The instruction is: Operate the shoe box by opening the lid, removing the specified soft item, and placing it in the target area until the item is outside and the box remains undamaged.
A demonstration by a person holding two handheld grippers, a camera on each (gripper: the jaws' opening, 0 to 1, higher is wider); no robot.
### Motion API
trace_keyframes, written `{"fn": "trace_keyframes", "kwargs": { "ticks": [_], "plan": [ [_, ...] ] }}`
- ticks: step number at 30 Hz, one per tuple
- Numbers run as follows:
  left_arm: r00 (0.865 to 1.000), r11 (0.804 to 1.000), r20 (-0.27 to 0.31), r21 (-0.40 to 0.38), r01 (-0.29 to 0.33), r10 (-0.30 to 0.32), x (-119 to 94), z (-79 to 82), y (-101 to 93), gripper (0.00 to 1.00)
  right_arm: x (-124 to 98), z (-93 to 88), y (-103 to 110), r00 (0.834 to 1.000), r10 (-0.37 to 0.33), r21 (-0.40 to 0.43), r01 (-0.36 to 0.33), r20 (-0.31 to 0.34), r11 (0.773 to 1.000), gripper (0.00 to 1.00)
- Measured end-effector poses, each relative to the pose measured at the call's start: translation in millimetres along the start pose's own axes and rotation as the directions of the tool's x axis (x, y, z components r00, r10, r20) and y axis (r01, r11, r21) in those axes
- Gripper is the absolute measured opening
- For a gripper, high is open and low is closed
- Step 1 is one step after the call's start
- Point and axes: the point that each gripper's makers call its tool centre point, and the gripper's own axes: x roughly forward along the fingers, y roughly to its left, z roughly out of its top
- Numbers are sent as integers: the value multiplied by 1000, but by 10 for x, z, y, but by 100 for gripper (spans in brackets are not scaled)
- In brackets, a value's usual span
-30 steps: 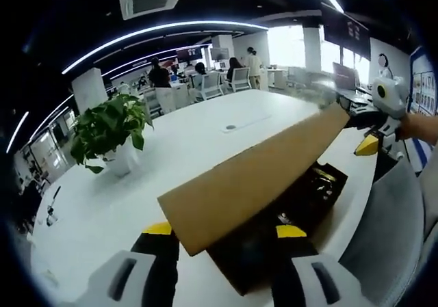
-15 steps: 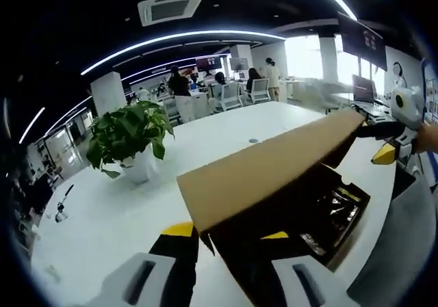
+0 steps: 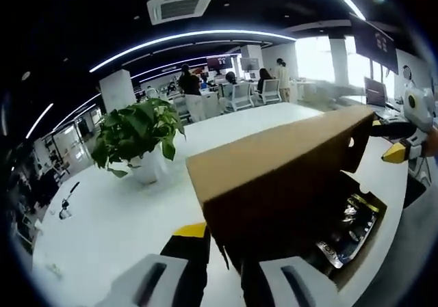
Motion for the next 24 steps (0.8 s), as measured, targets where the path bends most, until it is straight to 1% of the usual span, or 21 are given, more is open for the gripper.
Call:
{"fn": "trace_keyframes", "kwargs": {
  "ticks": [2, 6, 15, 18, 20, 24],
  "plan": [
    [1000, 1000, -6, -5, -8, 8, 33, -10, 34, 9, 10, 2, -23, 1000, -3, -3, 3, -2, 1000, 45],
    [1000, 1000, -11, -23, -7, 7, 76, -28, 68, 5, 28, 18, -113, 1000, -27, -2, 27, -7, 1000, 38],
    [1000, 999, -1, -54, -3, 3, 143, -3, 112, 4, 75, 40, -278, 999, -51, 18, 52, -18, 998, 26],
    [1000, 999, 2, -52, 0, 0, 165, 9, 123, 4, 79, 12, -312, 997, -69, 31, 69, -27, 997, 23],
    [1000, 999, 2, -46, 0, 0, 180, 15, 130, 4, 89, -43, -321, 996, -78, 25, 79, -42, 997, 23],
    [1000, 999, 4, -46, 0, 0, 224, 28, 157, 4, 94, -173, -331, 993, -87, 37, 90, -74, 995, 22]
  ]
}}
